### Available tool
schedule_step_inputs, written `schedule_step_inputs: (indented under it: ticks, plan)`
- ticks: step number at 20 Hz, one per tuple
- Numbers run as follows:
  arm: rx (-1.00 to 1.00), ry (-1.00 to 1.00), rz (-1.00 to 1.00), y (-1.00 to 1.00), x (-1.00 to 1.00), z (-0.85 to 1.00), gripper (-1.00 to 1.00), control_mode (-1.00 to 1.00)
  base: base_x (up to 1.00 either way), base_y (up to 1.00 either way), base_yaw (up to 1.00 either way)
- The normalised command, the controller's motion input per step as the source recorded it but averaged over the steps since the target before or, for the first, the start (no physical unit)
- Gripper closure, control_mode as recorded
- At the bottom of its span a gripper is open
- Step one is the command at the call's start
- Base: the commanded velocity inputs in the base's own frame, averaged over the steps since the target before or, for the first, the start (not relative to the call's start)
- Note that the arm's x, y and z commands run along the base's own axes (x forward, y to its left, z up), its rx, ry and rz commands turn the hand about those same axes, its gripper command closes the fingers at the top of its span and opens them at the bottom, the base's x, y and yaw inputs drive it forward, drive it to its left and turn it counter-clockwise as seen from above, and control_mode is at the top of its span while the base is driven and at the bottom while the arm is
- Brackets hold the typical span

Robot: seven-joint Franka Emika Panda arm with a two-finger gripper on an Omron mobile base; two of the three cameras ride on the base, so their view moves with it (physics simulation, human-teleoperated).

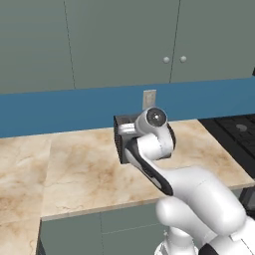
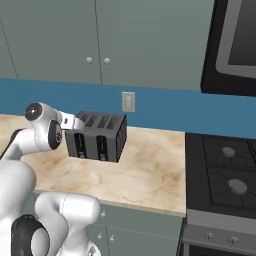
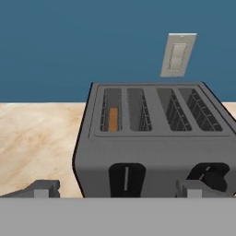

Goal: Start the toaster. Once the lever pops up, take the bread to the plate on the dining counter.

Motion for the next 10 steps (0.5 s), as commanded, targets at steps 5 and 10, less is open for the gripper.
schedule_step_inputs:
  ticks: [5, 10]
  plan:
    - [0.0, 0.0, 0.0, 0.06, 0.24, 0.01, -1.0, -1.0, 0.0, 0.0, 0.0]
    - [0.01, 0.0, 0.0, 0.0, 0.32, 0.0, -1.0, -1.0, 0.0, 0.0, 0.0]
